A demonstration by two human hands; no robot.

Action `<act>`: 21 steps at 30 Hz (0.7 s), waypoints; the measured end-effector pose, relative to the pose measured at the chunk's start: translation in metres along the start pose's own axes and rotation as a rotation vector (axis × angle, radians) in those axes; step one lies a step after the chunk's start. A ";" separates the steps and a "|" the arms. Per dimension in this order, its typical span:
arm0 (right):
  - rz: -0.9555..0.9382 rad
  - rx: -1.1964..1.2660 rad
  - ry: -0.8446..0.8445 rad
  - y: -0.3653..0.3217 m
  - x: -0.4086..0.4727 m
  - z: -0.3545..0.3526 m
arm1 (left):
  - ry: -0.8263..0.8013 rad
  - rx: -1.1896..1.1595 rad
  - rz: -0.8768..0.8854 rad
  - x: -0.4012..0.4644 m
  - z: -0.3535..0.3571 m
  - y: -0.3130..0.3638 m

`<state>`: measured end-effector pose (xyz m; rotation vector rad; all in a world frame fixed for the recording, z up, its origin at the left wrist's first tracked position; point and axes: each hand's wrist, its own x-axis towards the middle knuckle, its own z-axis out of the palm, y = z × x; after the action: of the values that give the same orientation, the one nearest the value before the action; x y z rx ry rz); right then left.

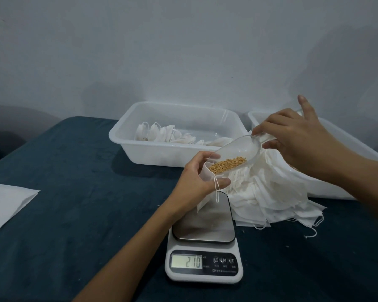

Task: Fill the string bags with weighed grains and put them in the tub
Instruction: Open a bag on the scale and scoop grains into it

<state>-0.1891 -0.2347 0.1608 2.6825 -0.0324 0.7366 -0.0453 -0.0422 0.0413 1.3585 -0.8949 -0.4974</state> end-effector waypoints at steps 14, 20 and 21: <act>0.001 -0.017 0.004 0.000 0.000 0.001 | 0.006 -0.013 -0.015 0.000 0.000 0.001; 0.001 -0.008 0.011 -0.001 0.001 0.001 | 0.011 -0.003 -0.010 0.000 0.000 0.002; -0.001 -0.007 0.013 -0.002 0.001 0.001 | 0.010 -0.002 -0.011 0.000 0.000 0.002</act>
<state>-0.1875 -0.2335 0.1600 2.6710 -0.0296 0.7524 -0.0453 -0.0415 0.0431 1.3637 -0.8785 -0.4994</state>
